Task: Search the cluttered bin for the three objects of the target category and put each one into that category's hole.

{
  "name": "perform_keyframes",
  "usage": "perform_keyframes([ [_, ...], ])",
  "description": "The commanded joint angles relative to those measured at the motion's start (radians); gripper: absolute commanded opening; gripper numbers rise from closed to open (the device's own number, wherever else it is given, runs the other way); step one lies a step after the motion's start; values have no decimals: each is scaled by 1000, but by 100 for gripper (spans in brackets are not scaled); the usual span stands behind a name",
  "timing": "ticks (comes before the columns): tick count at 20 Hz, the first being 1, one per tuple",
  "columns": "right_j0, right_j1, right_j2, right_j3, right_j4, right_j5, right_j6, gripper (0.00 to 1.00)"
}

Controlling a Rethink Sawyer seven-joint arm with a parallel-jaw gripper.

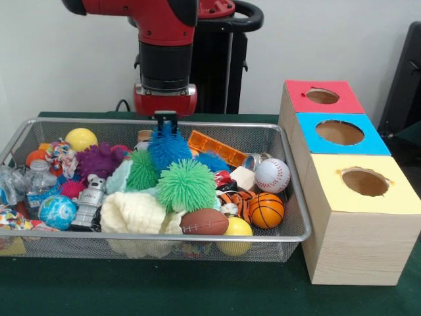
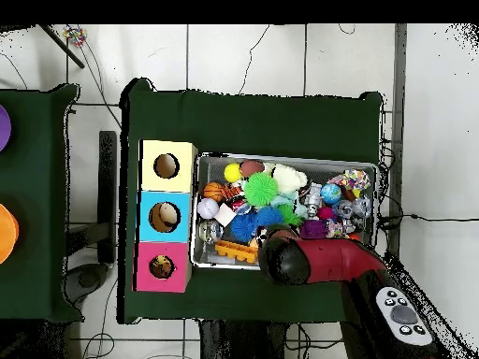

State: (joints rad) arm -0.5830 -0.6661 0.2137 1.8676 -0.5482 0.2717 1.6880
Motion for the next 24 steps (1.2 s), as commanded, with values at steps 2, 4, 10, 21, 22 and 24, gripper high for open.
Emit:
perform_keyframes([
  [2,-74,-10,166,-214,-142,133,-288,0],
  [4,-83,-15,180,-214,-153,143,-287,0],
  [10,-116,2,209,-247,-237,152,-297,0],
  [21,-99,321,192,-358,-344,73,-162,0],
  [22,-87,343,181,-364,-353,54,-134,0],
  [24,-72,372,167,-364,-351,57,-99,0],
])
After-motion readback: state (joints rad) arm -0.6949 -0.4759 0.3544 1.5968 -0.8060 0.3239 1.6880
